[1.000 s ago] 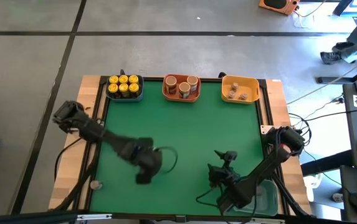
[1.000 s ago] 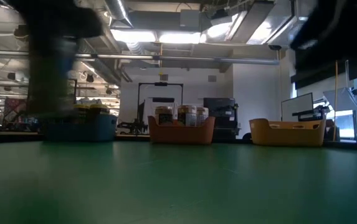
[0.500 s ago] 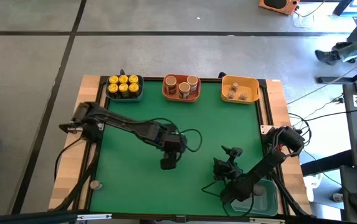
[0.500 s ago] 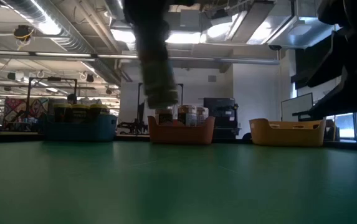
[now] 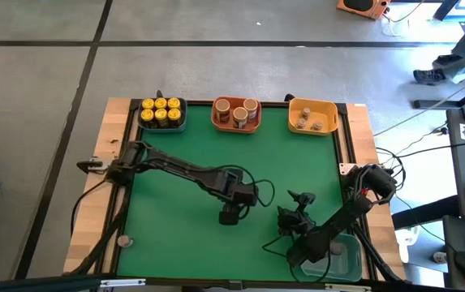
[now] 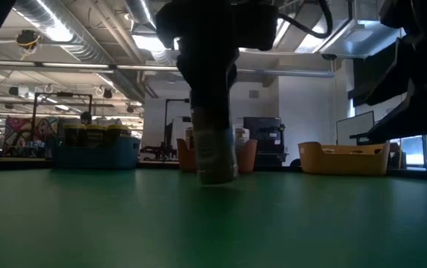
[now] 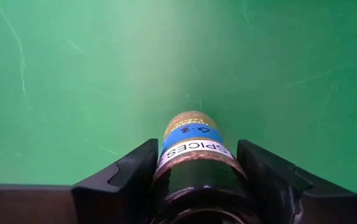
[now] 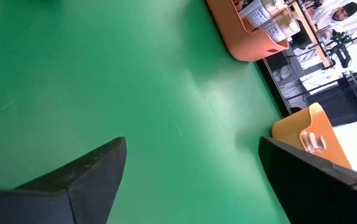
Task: Sort spices by type
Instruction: Put the black seasoning bottle into the green bin
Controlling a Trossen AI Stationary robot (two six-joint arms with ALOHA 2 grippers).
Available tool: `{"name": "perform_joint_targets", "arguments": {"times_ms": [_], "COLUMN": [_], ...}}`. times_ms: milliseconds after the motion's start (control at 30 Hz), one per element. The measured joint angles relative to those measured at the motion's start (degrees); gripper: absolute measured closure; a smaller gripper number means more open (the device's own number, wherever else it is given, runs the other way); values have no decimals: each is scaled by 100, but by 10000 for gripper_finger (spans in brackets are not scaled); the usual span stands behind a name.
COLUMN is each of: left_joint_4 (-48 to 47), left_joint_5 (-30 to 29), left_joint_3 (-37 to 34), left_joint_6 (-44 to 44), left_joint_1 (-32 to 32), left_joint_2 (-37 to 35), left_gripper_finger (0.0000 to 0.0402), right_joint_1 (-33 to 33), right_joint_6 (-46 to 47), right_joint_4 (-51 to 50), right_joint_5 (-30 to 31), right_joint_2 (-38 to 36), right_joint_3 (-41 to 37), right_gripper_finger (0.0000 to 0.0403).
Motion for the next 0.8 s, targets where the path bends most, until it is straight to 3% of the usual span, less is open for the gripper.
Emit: {"name": "perform_joint_targets", "arguments": {"times_ms": [267, 400, 633, 800], "left_joint_4": [67, -356, -1122, -910], "left_joint_5": [21, 20, -301, -878], "left_joint_3": [9, 180, 223, -441], "left_joint_6": [-218, -248, -338, -464], "left_joint_1": [-1, -25, -277, -613], "left_joint_2": [-2, -102, -599, -1396], "left_gripper_finger": [109, 80, 78, 82], "right_joint_1": [0, -7, -93, -259], "right_joint_6": [-7, -52, -75, -495], "right_joint_4": [90, 65, 287, 665], "right_joint_5": [0, 0, -371, -777], "right_joint_2": [0, 0, 0, 0], "right_joint_3": [2, 2, 9, 9], "right_gripper_finger": [40, 40, 40, 40]}}
